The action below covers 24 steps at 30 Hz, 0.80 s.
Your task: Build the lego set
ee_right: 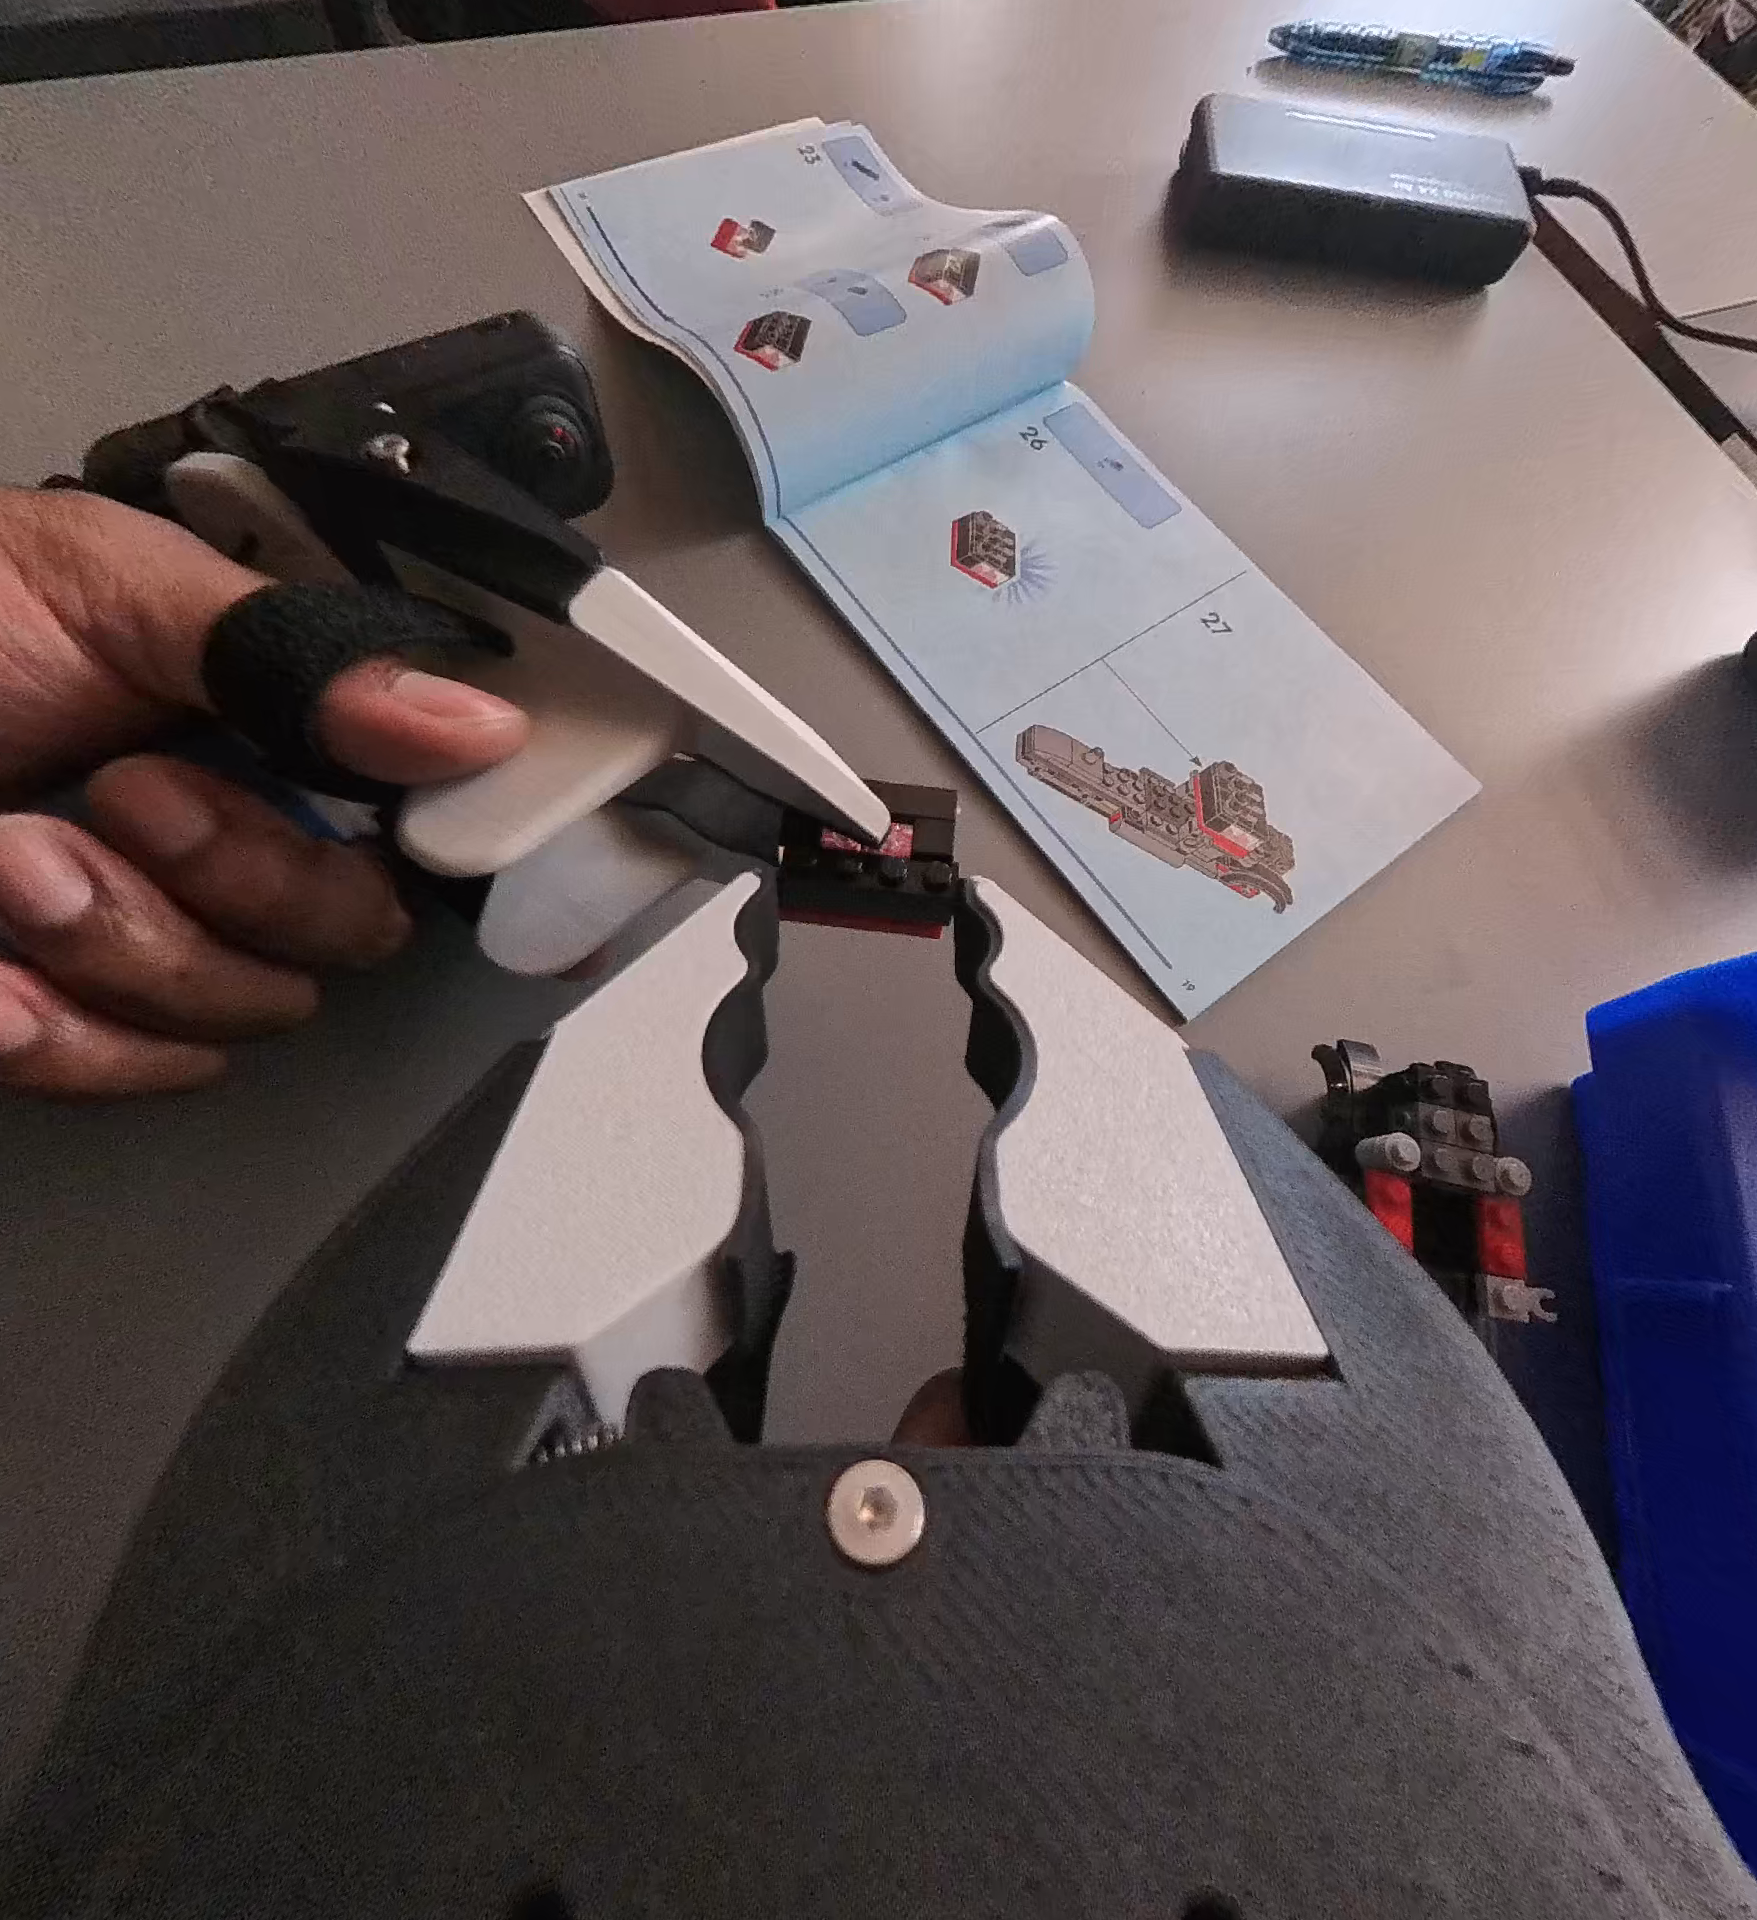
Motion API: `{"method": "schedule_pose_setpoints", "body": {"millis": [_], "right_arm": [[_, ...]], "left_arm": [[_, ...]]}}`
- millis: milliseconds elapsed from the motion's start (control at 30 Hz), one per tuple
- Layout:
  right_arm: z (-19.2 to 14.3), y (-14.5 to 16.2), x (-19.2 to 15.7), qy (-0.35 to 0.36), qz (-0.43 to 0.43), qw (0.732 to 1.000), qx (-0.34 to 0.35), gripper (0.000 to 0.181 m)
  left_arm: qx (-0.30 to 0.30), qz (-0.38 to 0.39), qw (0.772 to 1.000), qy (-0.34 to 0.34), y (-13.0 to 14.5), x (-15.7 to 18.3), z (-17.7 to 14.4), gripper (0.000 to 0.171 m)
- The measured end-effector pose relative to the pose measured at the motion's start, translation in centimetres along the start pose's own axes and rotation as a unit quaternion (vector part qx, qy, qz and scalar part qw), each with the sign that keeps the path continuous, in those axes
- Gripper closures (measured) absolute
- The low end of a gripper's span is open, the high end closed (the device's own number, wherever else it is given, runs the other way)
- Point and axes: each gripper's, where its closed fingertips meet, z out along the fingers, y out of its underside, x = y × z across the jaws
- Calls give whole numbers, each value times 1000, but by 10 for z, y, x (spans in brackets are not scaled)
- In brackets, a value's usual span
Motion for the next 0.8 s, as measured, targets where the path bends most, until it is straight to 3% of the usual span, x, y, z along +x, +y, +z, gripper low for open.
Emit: {"method": "schedule_pose_setpoints", "body": {"millis": [800], "right_arm": [[-1, -3, -1, -11, 5, 1000, 22, 144]], "left_arm": [[7, -29, 999, 23, -1, 6, -1, 155]]}}
